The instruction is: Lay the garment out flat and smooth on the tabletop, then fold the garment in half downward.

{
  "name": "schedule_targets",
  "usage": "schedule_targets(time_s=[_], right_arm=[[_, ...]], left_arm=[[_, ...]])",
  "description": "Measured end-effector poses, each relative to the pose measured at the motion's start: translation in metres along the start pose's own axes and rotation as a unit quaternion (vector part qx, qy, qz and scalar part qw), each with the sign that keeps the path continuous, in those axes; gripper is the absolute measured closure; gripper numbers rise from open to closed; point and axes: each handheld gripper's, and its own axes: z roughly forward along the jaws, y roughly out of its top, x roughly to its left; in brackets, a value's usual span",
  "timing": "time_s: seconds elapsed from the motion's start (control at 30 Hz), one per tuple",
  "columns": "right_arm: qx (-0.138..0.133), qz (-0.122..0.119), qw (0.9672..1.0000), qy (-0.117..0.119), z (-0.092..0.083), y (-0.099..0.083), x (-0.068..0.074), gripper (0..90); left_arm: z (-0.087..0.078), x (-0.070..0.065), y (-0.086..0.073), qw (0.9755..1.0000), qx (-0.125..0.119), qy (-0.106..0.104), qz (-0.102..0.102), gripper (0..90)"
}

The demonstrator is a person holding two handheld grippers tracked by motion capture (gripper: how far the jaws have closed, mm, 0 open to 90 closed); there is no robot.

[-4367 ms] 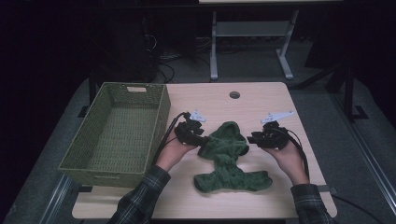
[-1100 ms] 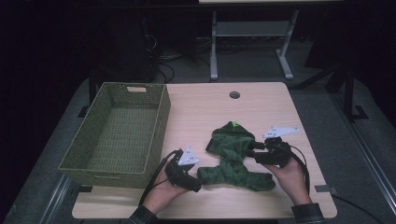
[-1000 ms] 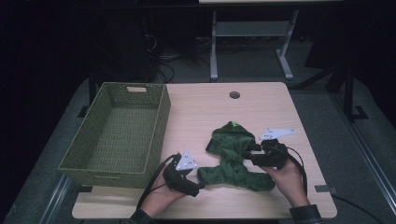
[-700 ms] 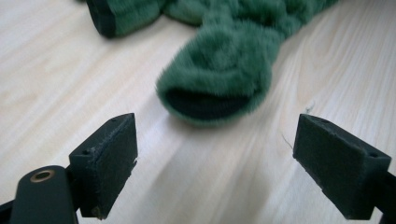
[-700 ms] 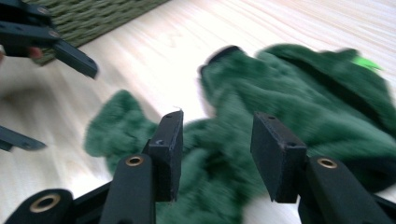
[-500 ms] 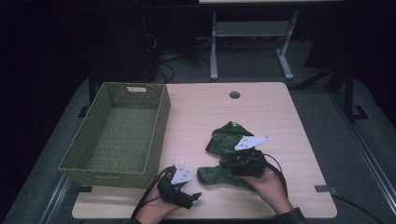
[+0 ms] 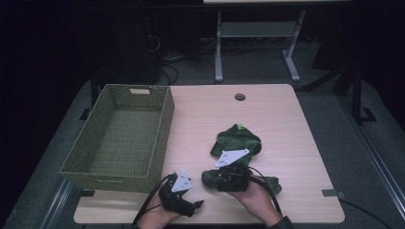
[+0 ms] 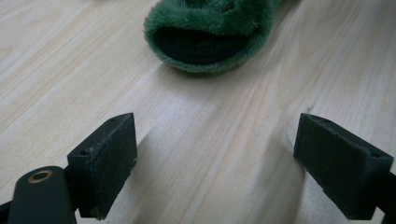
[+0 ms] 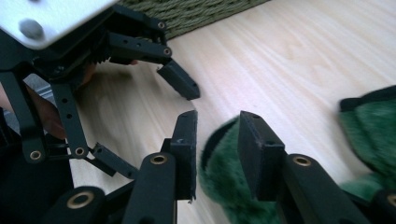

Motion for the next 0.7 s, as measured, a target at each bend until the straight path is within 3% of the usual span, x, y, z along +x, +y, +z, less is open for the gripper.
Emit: schedule_targets(time_s=[0.2, 0.43, 0.57, 0.7], right_arm=[[0.020, -0.012, 0.9997, 0.000, 0.019, 0.000, 0.009, 68.4], [0.050, -0.029, 0.9973, -0.044, 0.036, -0.005, 0.010, 67.7], [0.069, -0.036, 0.9954, -0.055, 0.045, -0.010, 0.007, 67.7], [0.066, -0.031, 0.9953, -0.063, 0.047, -0.013, 0.008, 74.6]], left_arm=[[0.000, 0.001, -0.001, 1.0000, -0.005, -0.002, 0.002, 12.7], [-0.001, 0.001, -0.001, 1.0000, -0.002, 0.000, 0.003, 12.7], [-0.001, 0.001, -0.001, 1.0000, -0.003, 0.001, 0.003, 12.7], [-0.001, 0.001, -0.001, 1.0000, -0.002, 0.001, 0.003, 12.7]])
